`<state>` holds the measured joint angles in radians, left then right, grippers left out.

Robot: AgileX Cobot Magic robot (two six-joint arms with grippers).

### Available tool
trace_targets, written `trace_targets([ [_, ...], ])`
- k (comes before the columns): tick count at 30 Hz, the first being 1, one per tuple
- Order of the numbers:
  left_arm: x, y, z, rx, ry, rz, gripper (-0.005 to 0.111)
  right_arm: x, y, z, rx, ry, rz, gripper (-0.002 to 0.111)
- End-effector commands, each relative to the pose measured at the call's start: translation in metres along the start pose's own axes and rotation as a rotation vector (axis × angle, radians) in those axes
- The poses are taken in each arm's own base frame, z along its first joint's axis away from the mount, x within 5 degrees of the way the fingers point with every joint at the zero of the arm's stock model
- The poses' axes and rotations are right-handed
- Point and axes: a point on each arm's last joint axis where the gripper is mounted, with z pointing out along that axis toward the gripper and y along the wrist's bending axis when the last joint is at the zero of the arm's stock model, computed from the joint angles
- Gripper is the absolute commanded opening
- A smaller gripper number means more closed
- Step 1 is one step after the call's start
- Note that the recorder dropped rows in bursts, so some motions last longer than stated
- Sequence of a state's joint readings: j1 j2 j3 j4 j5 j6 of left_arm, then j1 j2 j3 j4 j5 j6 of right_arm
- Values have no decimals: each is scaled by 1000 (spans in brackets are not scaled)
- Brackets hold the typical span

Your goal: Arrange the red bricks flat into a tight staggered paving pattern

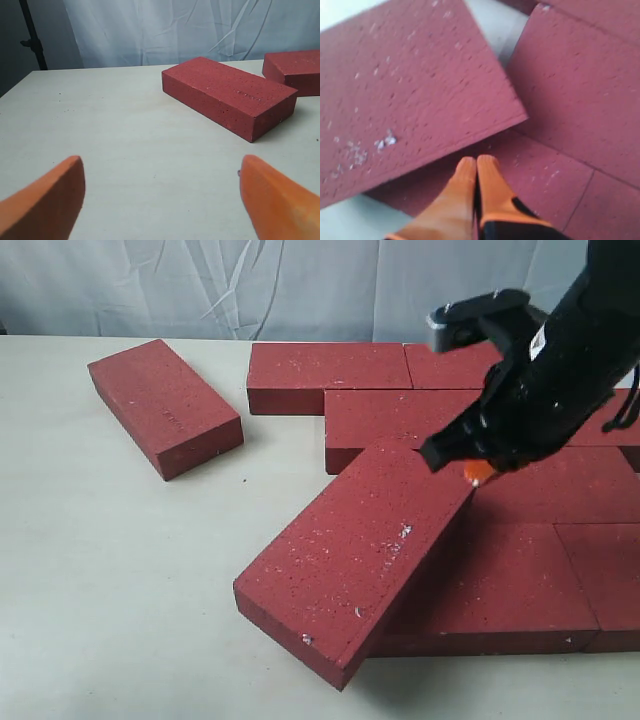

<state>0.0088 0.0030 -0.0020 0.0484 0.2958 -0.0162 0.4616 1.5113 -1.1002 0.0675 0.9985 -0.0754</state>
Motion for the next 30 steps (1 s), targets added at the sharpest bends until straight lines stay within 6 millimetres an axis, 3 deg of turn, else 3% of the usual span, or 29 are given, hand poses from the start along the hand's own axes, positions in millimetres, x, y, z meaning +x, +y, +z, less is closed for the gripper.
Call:
trace_targets([
  [1, 0, 0, 0, 3, -11, -7, 79, 25, 36, 20, -16, 125, -153, -1],
  [8, 0, 0, 0, 3, -11, -7, 79, 45, 68, 40, -45, 134, -252, -1],
  [12, 0, 0, 0, 3, -11, -7, 79, 45, 89, 47, -88, 110, -284, -1],
  [14, 0, 0, 0, 3, -11, -7, 79, 42, 99, 60, -94, 101, -293, -1],
  [19, 0, 0, 0, 3, -11, -7, 79, 22, 119, 87, -139, -39, -252, -1],
  [25, 0, 0, 0, 3, -11, -7, 79, -5, 128, 94, -166, -201, -221, -1],
  [30, 0, 0, 0, 3, -11, -9, 79, -16, 132, 105, -164, -204, -220, -1],
])
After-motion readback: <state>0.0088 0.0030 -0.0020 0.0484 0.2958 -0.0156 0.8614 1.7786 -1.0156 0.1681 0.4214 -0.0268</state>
